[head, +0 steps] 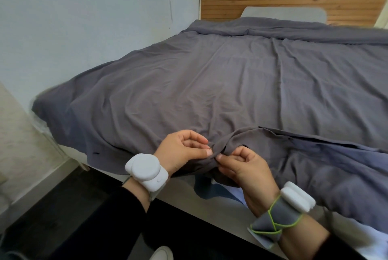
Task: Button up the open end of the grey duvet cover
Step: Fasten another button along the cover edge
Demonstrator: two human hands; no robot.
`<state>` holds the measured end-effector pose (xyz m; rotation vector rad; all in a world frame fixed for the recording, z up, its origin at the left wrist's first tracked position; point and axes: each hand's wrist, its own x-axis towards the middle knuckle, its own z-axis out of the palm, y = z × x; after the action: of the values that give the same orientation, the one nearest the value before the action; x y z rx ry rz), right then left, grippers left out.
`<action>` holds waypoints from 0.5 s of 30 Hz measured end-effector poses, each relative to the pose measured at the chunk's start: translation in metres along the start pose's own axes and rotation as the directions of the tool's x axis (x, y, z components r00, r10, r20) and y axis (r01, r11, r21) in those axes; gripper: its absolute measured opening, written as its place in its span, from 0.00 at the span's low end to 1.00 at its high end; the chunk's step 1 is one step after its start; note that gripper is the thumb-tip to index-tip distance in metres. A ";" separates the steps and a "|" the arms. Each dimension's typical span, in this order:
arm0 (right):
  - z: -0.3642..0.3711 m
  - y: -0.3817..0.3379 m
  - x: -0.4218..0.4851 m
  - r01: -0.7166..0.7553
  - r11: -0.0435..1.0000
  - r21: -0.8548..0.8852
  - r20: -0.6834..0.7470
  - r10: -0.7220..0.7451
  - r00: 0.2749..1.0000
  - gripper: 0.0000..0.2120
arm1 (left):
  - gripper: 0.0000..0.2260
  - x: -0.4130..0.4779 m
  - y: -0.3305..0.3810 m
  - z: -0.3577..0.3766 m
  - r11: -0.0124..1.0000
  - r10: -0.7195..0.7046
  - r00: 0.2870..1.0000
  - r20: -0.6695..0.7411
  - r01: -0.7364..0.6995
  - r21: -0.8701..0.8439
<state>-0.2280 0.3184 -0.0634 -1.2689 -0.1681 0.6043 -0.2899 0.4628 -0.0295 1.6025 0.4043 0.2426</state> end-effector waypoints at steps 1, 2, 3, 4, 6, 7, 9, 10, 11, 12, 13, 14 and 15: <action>0.000 0.000 -0.001 0.009 1.000 0.009 -0.002 -0.009 1.000 0.03 | 0.09 0.000 -0.001 0.001 1.000 -0.004 1.000 -0.001 0.004 0.028; 0.000 -0.001 -0.001 0.018 1.000 0.015 -0.001 -0.018 1.000 0.03 | 0.08 -0.001 -0.001 0.001 0.998 -0.006 1.000 -0.002 0.006 0.059; 0.001 -0.002 -0.002 0.023 1.000 0.015 0.001 -0.023 1.000 0.04 | 0.08 -0.001 -0.002 0.002 0.996 -0.005 1.000 -0.007 0.006 0.085; 0.001 -0.002 -0.002 0.027 1.000 0.013 0.002 -0.027 1.000 0.04 | 0.08 -0.002 -0.002 0.003 0.994 -0.001 1.000 -0.017 0.003 0.105; 0.003 -0.005 -0.003 0.021 1.000 0.003 0.000 -0.021 1.000 0.03 | 0.08 -0.001 -0.002 0.004 0.989 0.022 0.999 -0.039 -0.016 0.144; 0.004 -0.006 -0.003 0.014 1.000 0.005 -0.005 -0.014 1.000 0.05 | 0.08 -0.001 -0.002 0.004 0.984 0.038 0.998 -0.046 -0.030 0.175; 0.005 -0.008 -0.003 0.002 1.000 0.018 0.004 -0.002 1.000 0.09 | 0.09 -0.003 -0.001 0.005 0.964 0.070 0.997 -0.041 -0.057 0.258; 0.005 -0.009 -0.004 -0.004 1.000 0.013 0.010 0.004 1.000 0.10 | 0.09 -0.003 -0.001 0.007 0.954 0.078 0.997 -0.029 -0.066 0.293; 0.005 -0.008 -0.004 -0.006 1.000 -0.005 0.012 0.006 1.000 0.11 | 0.09 -0.005 -0.002 0.008 0.948 0.079 0.997 -0.018 -0.070 0.310; 0.005 -0.008 -0.005 0.000 1.000 -0.029 0.003 0.000 1.000 0.11 | 0.09 -0.006 -0.002 0.010 0.946 0.077 0.997 -0.009 -0.070 0.317; 0.005 -0.007 -0.005 0.004 0.999 -0.043 -0.016 -0.005 1.000 0.12 | 0.09 -0.007 -0.002 0.011 0.943 0.077 0.997 -0.006 -0.071 0.325; 0.005 -0.006 -0.005 0.004 0.999 -0.041 -0.035 -0.006 0.999 0.11 | 0.09 -0.007 -0.002 0.011 0.941 0.077 0.997 -0.008 -0.071 0.332; 0.005 -0.006 -0.004 0.003 1.000 -0.025 -0.044 -0.004 0.999 0.10 | 0.08 -0.007 -0.002 0.011 0.941 0.077 0.997 -0.012 -0.069 0.331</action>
<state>-0.2320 0.3198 -0.0555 -1.3044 -0.1413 0.5718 -0.2926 0.4501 -0.0312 1.9495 0.4213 0.2617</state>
